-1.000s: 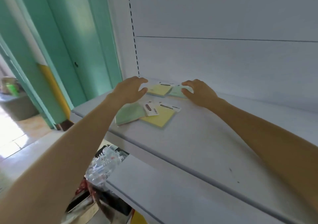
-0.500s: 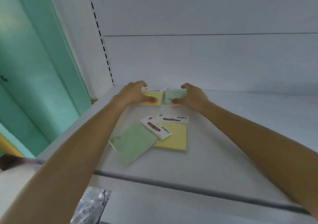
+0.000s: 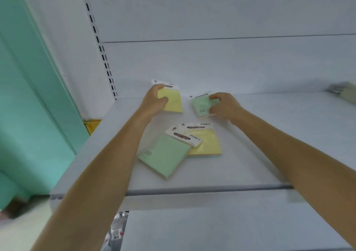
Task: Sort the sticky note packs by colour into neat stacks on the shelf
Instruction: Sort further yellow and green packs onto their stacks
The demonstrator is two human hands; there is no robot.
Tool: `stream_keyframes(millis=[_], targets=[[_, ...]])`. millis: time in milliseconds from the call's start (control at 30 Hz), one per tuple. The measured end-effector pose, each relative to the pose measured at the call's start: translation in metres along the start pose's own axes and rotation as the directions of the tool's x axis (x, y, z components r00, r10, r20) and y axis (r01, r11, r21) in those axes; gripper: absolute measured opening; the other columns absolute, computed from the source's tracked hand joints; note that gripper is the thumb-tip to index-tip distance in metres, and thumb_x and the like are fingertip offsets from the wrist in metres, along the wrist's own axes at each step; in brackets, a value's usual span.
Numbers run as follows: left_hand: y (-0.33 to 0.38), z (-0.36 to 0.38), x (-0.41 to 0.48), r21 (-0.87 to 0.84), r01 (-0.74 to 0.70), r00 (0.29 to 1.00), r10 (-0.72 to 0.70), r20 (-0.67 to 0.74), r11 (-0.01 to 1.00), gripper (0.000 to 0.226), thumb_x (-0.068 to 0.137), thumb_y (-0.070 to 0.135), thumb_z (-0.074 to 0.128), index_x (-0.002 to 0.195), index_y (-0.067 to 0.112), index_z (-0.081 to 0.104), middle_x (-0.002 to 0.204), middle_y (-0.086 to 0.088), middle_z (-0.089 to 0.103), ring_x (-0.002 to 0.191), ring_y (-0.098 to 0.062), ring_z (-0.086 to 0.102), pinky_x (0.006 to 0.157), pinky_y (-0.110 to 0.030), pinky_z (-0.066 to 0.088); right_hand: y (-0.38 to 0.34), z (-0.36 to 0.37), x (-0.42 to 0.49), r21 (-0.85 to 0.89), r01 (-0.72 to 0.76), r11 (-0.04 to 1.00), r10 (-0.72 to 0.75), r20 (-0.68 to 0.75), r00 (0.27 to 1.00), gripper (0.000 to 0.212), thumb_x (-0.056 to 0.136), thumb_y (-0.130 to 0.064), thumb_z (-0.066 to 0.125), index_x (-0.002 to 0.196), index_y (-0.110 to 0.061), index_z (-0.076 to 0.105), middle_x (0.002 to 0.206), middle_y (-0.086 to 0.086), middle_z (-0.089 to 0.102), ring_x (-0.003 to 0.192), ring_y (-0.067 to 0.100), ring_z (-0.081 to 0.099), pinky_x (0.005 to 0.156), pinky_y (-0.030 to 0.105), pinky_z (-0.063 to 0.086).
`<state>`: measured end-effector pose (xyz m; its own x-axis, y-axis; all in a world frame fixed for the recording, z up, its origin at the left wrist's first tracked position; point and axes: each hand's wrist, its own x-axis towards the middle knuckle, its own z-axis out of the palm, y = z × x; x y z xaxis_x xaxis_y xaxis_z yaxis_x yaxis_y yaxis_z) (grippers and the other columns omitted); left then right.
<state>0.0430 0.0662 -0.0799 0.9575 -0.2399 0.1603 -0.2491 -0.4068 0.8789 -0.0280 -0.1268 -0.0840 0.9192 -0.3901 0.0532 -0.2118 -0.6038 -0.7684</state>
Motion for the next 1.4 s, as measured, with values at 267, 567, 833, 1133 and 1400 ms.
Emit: stream_keyframes(millis=[267,567,833,1133,1400], targets=[[0.026,0.016,-0.003,0.006,-0.097,0.988,0.095,0.121,0.995,0.062,0.080,-0.011,0.046,0.134,0.019,0.044,0.099,-0.005,0.044,0.081,-0.020,0.047,0.059,-0.022,0.038,0.037,-0.041,-0.018,0.191,0.002,0.982,0.021,-0.118,0.993,0.049,0.081,0.005,0.054,0.127,-0.011,0.052,0.122,0.010,0.048,0.078,0.018,0.049,0.044,0.009,0.038],[0.132,0.117,-0.010,-0.017,-0.165,0.943,0.163,0.289,0.986,0.065,0.080,-0.014,0.050,0.136,0.017,0.042,0.083,0.002,0.042,0.080,-0.020,0.047,0.059,-0.022,0.038,0.113,-0.165,-0.058,0.375,0.014,0.927,0.096,-0.275,0.957,0.049,0.081,0.009,0.053,0.128,-0.008,0.052,0.108,0.006,0.044,0.060,0.003,0.047,0.050,0.005,0.036],[0.214,0.292,-0.065,-0.173,-0.113,0.905,0.173,0.388,0.979,0.057,0.081,-0.012,0.054,0.132,0.012,0.046,0.083,-0.003,0.046,0.070,-0.017,0.050,0.060,-0.023,0.042,0.233,-0.307,-0.119,0.411,-0.013,0.912,0.165,-0.337,0.927,0.047,0.082,0.007,0.055,0.127,-0.007,0.052,0.113,0.005,0.047,0.095,0.019,0.048,0.095,0.047,0.044],[0.283,0.413,-0.071,-0.328,-0.083,0.965,0.158,0.208,0.941,0.049,0.082,-0.003,0.061,0.127,0.010,0.047,0.085,-0.006,0.051,0.069,-0.015,0.054,0.049,-0.015,0.042,0.312,-0.394,-0.134,0.382,-0.002,0.924,0.153,-0.365,0.918,0.047,0.084,0.005,0.055,0.128,-0.010,0.051,0.116,0.003,0.049,0.098,0.017,0.049,0.091,0.030,0.043],[0.296,0.465,-0.027,-0.298,-0.039,0.989,0.079,0.121,0.954,0.051,0.083,0.002,0.062,0.131,0.007,0.047,0.074,0.002,0.048,0.059,-0.009,0.048,0.058,-0.018,0.044,0.337,-0.421,-0.081,0.351,0.087,0.932,0.042,-0.345,0.937,0.044,0.085,0.004,0.055,0.128,-0.009,0.051,0.110,0.000,0.049,0.093,0.016,0.047,0.076,0.020,0.043]])
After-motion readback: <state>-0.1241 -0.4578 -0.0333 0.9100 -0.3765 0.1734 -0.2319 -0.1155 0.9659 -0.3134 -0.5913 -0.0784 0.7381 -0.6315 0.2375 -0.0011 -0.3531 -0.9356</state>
